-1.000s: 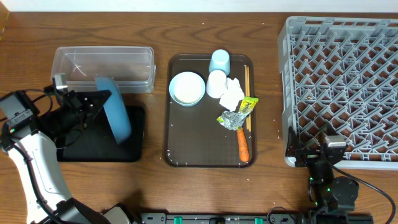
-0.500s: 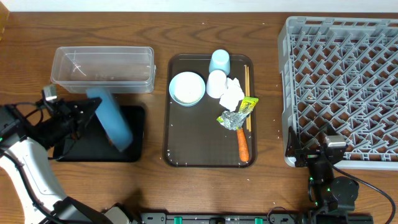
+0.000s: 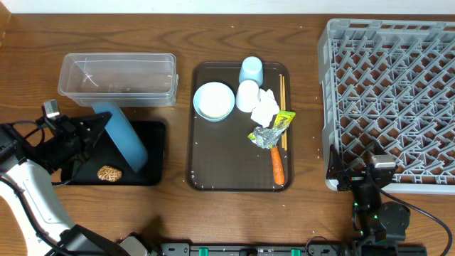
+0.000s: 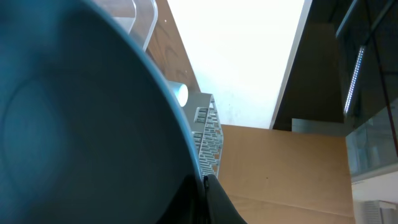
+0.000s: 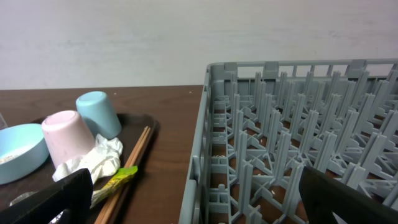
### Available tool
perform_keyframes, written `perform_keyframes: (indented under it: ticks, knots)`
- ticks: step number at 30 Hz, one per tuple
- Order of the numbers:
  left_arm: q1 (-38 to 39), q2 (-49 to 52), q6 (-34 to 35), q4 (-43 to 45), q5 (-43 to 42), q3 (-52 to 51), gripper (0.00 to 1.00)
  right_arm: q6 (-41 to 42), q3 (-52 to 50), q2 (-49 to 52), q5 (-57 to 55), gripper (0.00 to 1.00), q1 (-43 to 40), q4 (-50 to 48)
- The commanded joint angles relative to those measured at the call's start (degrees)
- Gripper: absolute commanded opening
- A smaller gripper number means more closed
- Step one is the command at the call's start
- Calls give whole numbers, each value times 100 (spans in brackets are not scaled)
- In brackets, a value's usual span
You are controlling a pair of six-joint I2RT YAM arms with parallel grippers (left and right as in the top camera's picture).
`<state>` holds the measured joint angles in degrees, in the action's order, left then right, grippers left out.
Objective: Sort waste into correct bins and load items into the dishwasher rack
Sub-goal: 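Tilt the blue plate over the black tray to dump the scraps, then return the blue plate to the brown tray and release it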
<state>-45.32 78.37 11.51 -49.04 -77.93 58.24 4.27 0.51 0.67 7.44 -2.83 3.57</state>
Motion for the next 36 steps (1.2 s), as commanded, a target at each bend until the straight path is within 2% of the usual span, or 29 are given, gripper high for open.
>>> perform_keyframes:
  ticks: [1,7,14,19,24,29,36]
  knots:
    - [15,-144,-142,0,-221,83,6,-9,-20,-35,-33,99,-105,7]
    - [568,-916,-85,0,-42,153,6,-9,-20,-35,-33,99,-105,7]
    - [2402,-2306,1010,0,2337,610,6,-9,-20,-35,-33,99,-105,7]
    - [4170,-2839,1700,22,4170,710,7,-9,-20,-35,-33,99,-105,7]
    - [5748,-2618,2041,192,5510,664,6,-11,-20,-35,-33,99,-105,7]
    - [7171,-1843,2367,592,6832,658,6,-9,-20,-35,-33,99,-105,7]
    - [8415,-378,2612,1019,7805,658,6,-9,-20,-35,-33,99,-105,7]
